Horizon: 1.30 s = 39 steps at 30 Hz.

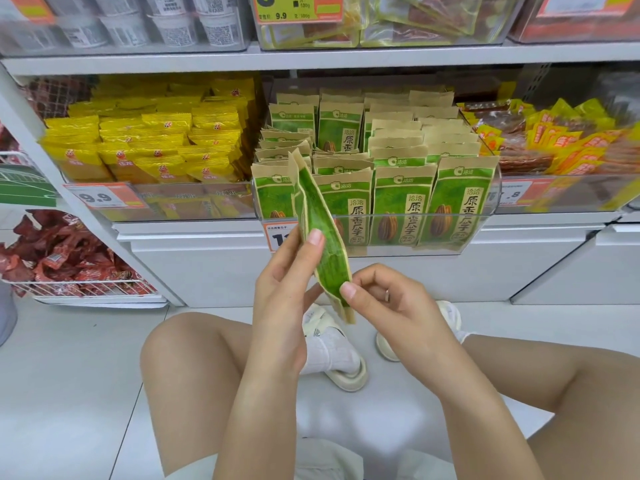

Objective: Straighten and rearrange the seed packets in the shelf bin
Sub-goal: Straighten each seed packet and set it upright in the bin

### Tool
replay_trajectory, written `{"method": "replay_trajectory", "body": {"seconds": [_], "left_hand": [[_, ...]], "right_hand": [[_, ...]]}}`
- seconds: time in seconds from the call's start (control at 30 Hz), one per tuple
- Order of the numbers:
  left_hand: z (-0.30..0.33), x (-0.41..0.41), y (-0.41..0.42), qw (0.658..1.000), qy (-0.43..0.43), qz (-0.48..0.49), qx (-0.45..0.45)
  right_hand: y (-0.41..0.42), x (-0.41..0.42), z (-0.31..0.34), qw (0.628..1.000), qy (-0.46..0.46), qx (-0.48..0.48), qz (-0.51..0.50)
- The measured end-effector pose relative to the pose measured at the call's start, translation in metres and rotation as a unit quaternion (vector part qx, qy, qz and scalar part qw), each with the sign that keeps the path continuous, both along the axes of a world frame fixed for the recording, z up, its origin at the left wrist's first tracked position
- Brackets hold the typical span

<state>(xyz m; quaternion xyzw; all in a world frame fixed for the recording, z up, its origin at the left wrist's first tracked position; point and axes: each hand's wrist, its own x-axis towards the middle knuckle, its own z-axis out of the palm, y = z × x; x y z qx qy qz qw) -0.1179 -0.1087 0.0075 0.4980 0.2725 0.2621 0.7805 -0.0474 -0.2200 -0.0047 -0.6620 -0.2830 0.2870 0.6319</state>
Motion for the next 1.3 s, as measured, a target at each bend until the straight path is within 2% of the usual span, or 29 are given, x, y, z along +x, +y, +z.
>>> {"method": "replay_trajectory", "body": {"seconds": [0.2,0.3,0.43,0.5,0.57,0.63,0.73,0.87,0.93,1.07,1.17,1.3], "left_hand": [[0.000,0.001,-0.001,0.999,0.024,-0.015,-0.022],[0.002,0.002,-0.002,0.998,-0.006,-0.024,-0.054],[0.003,0.003,-0.008,0.996,-0.042,-0.053,-0.052],[0.003,0.007,-0.015,0.999,-0.021,-0.020,-0.021],[0.002,0.008,-0.017,1.000,0.001,0.027,-0.001],[0.002,0.008,-0.016,0.999,0.007,0.046,-0.003],[0.002,0.004,-0.012,1.000,0.010,0.027,-0.011],[-0.001,0.003,-0.010,0.998,0.028,-0.061,0.008],[-0.004,0.003,-0.011,0.993,0.034,-0.114,0.009],[-0.007,0.002,-0.010,0.986,0.052,-0.160,0.017],[-0.017,0.007,-0.011,0.980,0.094,-0.117,0.130],[-0.030,0.016,-0.021,0.951,0.123,0.025,0.281]], "right_hand": [[-0.001,0.000,-0.003,0.999,-0.048,-0.003,0.006],[0.000,-0.001,-0.004,0.998,-0.062,0.003,-0.009],[0.003,-0.004,-0.008,0.982,-0.182,-0.045,-0.035],[0.005,-0.006,-0.009,0.963,-0.261,-0.053,-0.041],[0.006,-0.007,-0.009,0.958,-0.279,-0.051,-0.033],[0.002,-0.004,-0.009,0.963,-0.258,-0.058,-0.050],[-0.004,0.006,-0.009,0.970,-0.192,-0.048,-0.143],[-0.009,0.013,0.001,0.985,-0.011,0.050,-0.165],[-0.009,0.013,0.009,0.977,0.074,0.100,-0.174],[-0.010,0.014,0.012,0.960,0.149,0.117,-0.204],[-0.008,0.014,0.009,0.953,0.152,0.120,-0.232],[-0.002,0.006,0.007,0.961,0.053,0.117,-0.245]]}}
